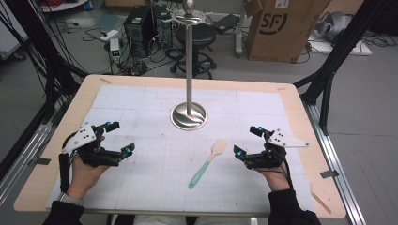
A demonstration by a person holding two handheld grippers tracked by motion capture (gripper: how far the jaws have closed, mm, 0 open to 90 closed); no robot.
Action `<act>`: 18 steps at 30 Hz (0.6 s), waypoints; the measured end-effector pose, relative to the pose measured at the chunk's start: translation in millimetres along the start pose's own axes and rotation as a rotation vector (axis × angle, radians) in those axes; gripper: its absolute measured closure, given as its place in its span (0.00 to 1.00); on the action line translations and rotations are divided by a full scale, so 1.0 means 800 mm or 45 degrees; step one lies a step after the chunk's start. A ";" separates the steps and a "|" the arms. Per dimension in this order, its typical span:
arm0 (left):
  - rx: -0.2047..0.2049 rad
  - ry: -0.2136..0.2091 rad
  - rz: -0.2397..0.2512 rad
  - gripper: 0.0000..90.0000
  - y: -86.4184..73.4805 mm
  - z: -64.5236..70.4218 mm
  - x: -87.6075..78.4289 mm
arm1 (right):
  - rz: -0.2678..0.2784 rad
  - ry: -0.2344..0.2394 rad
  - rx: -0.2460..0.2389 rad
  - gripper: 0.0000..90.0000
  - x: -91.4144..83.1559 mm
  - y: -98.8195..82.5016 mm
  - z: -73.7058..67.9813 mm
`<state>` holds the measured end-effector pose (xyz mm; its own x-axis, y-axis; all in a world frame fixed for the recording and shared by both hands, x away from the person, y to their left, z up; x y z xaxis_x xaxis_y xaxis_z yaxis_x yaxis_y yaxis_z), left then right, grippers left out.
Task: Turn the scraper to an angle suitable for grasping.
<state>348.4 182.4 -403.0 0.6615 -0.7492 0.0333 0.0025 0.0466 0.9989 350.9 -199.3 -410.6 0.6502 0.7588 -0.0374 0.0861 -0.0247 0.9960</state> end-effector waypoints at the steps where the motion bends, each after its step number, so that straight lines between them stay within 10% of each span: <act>1: -0.003 0.001 -0.004 0.03 -0.001 0.000 0.000 | -0.011 0.004 0.005 0.00 0.002 -0.002 0.000; 6: 0.001 0.007 -0.014 0.03 -0.005 0.000 -0.003 | -0.081 0.059 0.025 0.01 0.014 -0.015 -0.006; 12: 0.012 0.013 -0.013 0.03 -0.006 0.001 -0.006 | -0.191 0.151 0.014 0.48 0.027 -0.027 -0.021; 18: 0.025 0.020 -0.015 0.03 -0.006 0.003 -0.006 | -0.318 0.103 -0.019 0.94 0.050 -0.050 -0.030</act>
<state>343.2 184.4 -407.9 0.6733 -0.7391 0.0211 -0.0040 0.0248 0.9997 355.1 -152.4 -449.6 0.5479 0.7895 -0.2766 0.2248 0.1795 0.9577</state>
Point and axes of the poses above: each handheld gripper's, and its own axes: x roughly forward along the jaws, y roughly out of its top, z roughly to its right, the point moved 9 cm from there along x, roughly forward along the jaws, and after that the axes turned 8 degrees about z, right-handed, at the moved point
